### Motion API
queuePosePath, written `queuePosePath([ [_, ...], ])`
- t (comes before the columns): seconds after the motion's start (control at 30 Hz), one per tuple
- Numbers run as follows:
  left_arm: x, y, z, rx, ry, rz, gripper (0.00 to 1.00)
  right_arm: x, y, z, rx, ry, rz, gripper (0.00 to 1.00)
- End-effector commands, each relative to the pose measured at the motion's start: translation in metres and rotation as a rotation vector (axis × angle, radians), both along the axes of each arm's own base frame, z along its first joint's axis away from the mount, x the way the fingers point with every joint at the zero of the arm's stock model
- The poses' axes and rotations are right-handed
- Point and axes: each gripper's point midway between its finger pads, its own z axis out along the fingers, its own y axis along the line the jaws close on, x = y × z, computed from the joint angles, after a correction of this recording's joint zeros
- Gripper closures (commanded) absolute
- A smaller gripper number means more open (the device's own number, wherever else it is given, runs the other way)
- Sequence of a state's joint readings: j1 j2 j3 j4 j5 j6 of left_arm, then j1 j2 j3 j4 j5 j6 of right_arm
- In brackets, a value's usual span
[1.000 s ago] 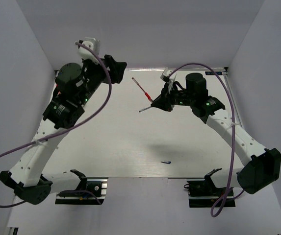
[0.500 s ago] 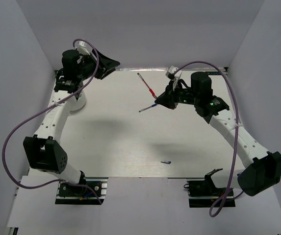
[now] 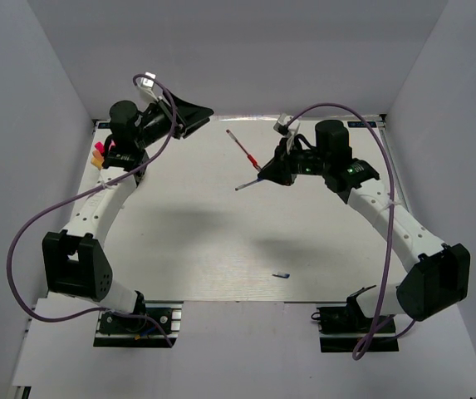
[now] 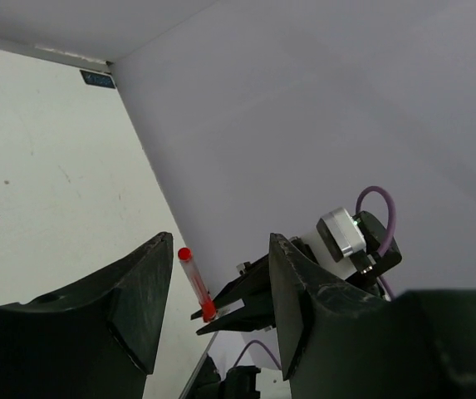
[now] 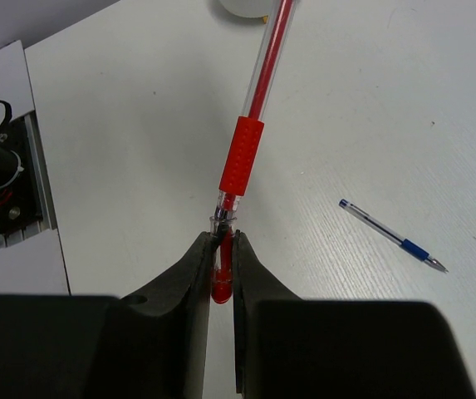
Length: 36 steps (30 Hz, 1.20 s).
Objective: Sort the stationery into containers
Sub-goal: Pass the stationery from the right arm to the left
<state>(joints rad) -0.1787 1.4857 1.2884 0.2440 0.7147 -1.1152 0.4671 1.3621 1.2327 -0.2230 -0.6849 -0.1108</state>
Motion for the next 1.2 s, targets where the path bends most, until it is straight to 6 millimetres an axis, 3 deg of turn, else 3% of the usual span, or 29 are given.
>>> queuePosePath([
  [0.0,-0.016,-0.002,0.022,-0.027,-0.066,-0.021,0.4,-0.001,0.008,0.03,0.048,-0.069,0.039,1.0],
  [0.33,-0.012,-0.011,-0.007,-0.015,-0.011,-0.039,0.45,-0.005,0.016,0.033,0.054,-0.079,0.078,1.0],
  [0.6,-0.011,-0.019,-0.004,-0.032,-0.02,-0.055,0.48,-0.01,0.024,0.03,0.051,-0.069,0.108,1.0],
  [1.0,-0.015,-0.03,-0.019,-0.018,0.034,-0.069,0.46,-0.012,0.031,0.031,0.051,-0.078,0.124,1.0],
  [1.17,-0.017,-0.034,-0.02,-0.017,0.037,-0.081,0.52,-0.01,0.031,0.032,0.05,-0.081,0.12,1.0],
])
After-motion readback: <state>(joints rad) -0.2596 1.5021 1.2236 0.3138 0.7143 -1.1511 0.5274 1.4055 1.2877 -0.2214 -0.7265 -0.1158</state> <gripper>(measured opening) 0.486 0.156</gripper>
